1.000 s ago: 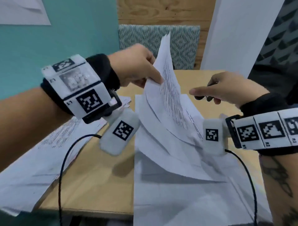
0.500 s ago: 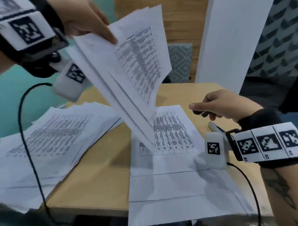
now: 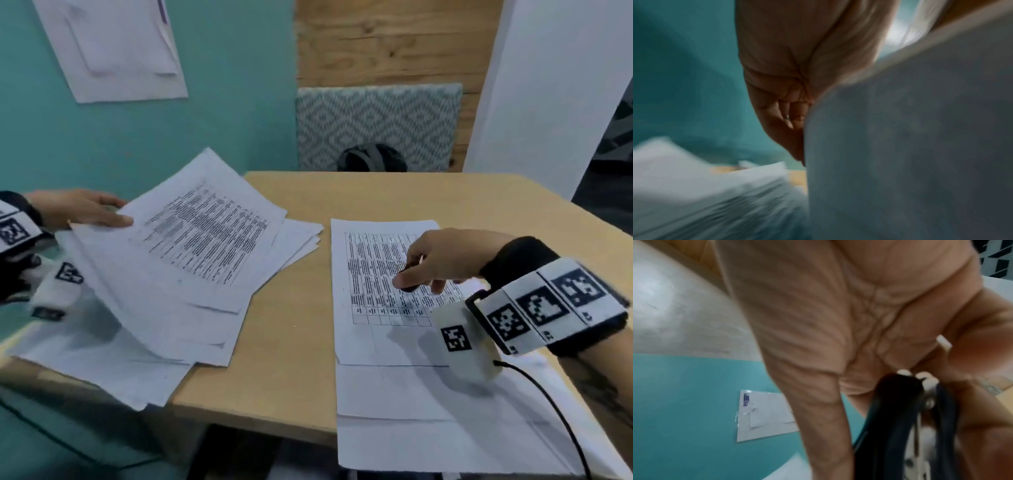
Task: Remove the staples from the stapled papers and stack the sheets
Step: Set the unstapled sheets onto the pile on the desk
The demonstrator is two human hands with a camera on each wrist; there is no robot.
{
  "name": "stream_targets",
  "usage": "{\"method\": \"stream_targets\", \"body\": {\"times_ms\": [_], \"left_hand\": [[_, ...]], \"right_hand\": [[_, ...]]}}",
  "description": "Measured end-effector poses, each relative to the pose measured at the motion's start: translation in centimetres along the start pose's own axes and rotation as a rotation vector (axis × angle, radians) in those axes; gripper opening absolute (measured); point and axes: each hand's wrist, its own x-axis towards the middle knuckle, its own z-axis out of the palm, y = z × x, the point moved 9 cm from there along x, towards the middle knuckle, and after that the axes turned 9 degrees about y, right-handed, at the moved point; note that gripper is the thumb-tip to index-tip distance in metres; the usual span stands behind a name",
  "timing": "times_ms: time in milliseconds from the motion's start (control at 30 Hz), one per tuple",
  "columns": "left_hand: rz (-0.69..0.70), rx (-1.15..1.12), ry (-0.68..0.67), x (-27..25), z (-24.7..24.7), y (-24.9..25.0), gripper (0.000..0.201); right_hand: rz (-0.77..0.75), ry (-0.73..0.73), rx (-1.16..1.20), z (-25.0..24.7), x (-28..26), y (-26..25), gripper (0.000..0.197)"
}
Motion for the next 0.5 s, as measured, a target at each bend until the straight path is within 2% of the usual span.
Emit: {"method": "stream_targets", "body": {"times_ms": [67, 133, 167, 200, 267, 300, 333, 433, 500], "left_hand": [[-0.033, 0.062, -0.062, 0.6, 1.8, -3.5, 0.032], [-0.049, -0.009, -0.143, 0.5, 3.4, -5.2, 0.034], [-0.032, -0.017, -0.14, 0.6, 3.8, -5.8, 0.038], [-0.017, -0.021, -0.135, 0.4, 4.0, -6.0, 0.048], [-0.021, -0.021, -0.152, -0.3, 4.1, -6.3, 0.082], [0.01, 0.002, -0.151, -0.7, 3.8, -6.0, 0.097], [0.074, 0.05, -0.148, -1.2, 3.3, -5.5, 0.105], [0.324, 0.238, -0.231, -4.3, 3.3, -3.0, 0.082], [0.431, 0.341, -0.374, -8.0, 5.3, -1.5, 0.077]], "right_hand": [[0.003, -0.015, -0.009, 0.3, 0.2, -0.2, 0.048], [0.001, -0.032, -0.021, 0.7, 0.4, -0.5, 0.048], [0.0, -0.04, -0.034, 0.9, 0.5, -0.6, 0.049], [0.0, -0.044, -0.051, 1.1, 0.7, -0.7, 0.049], [-0.007, -0.058, -0.079, 1.7, 1.0, -0.9, 0.05], [-0.013, -0.073, -0.084, 2.1, 1.2, -1.0, 0.05], [-0.02, -0.093, -0.086, 2.5, 1.3, -1.2, 0.049], [-0.033, -0.148, -0.106, 3.5, 1.3, -1.5, 0.05], [-0.038, -0.155, -0.132, 3.5, 1.4, -1.6, 0.051]]}}
